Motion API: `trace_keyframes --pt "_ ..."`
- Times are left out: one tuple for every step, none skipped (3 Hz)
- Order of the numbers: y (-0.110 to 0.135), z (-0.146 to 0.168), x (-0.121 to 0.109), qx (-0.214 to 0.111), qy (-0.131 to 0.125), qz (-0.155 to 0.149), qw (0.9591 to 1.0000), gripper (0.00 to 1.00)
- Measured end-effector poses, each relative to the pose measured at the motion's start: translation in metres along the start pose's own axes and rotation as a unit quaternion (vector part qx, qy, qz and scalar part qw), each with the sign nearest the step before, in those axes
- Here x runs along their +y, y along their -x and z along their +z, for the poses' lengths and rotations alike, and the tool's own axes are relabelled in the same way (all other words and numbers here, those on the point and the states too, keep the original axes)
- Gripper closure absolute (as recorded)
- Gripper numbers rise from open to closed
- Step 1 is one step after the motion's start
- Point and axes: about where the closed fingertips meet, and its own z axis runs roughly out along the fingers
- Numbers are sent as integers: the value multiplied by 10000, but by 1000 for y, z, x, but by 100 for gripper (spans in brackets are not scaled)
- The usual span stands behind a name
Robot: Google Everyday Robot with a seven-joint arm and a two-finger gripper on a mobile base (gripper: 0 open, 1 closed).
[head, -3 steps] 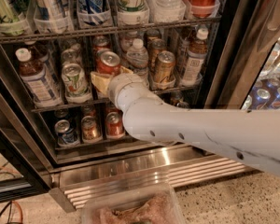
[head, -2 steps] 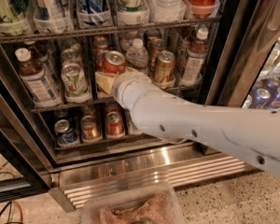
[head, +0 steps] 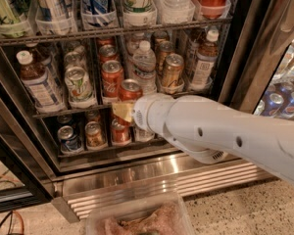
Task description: Pick coke can from middle shelf of fridge
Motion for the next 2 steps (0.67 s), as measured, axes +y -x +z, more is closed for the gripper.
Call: trace_keyframes --pt "-44 -10 -3 482 181 116 9986 100" --pt "-83 -24 12 992 561 368 9928 100"
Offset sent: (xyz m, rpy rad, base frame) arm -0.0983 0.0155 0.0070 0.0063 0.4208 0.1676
